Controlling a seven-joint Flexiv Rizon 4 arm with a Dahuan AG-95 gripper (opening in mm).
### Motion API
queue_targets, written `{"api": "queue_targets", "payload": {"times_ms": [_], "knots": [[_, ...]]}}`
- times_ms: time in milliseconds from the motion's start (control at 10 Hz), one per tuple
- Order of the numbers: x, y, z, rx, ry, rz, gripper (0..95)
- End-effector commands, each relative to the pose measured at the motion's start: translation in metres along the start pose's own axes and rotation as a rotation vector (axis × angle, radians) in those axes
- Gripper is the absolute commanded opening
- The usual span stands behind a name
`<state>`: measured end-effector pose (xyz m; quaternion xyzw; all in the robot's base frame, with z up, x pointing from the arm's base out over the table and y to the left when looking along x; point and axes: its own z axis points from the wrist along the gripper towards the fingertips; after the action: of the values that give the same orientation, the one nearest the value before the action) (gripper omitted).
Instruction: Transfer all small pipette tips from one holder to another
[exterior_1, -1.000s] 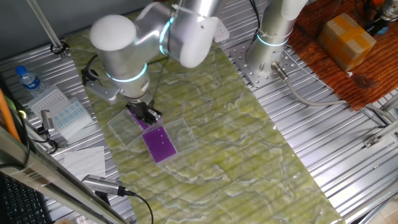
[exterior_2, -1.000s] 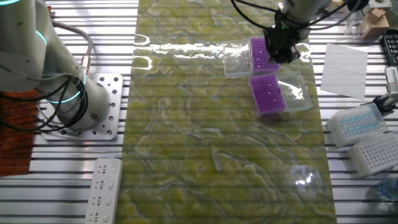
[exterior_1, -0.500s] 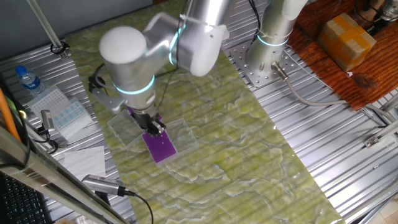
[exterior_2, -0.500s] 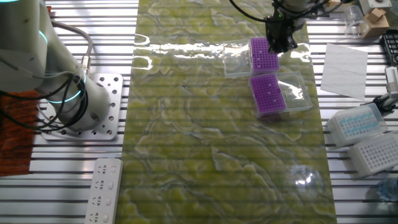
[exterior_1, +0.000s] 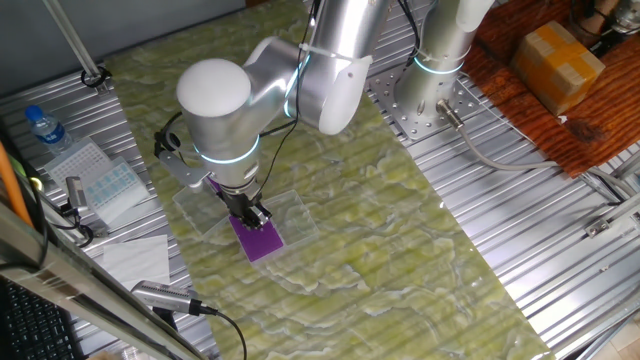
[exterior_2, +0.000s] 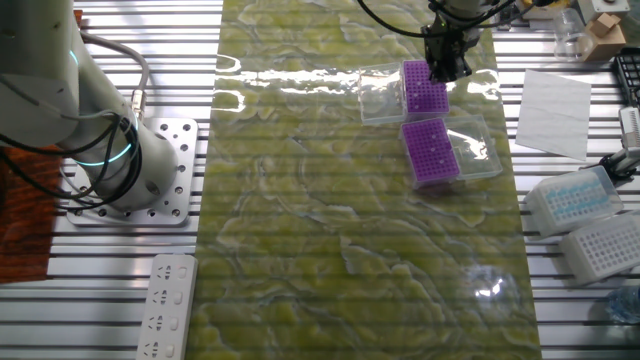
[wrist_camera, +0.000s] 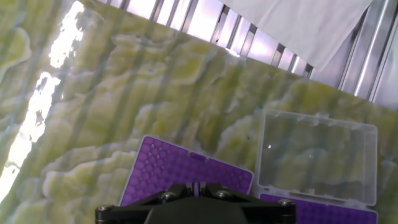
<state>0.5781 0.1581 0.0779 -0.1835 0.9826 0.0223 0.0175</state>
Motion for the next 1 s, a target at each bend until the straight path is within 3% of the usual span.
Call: {"api": "queue_targets", "payload": {"times_ms": [100, 1000], "knots": [[0.0007, 0.0009, 0.0004, 0.001, -0.001, 0.0, 0.0], [0.0007, 0.0016, 0.0022, 0.004, -0.006, -0.002, 0.0]]}}
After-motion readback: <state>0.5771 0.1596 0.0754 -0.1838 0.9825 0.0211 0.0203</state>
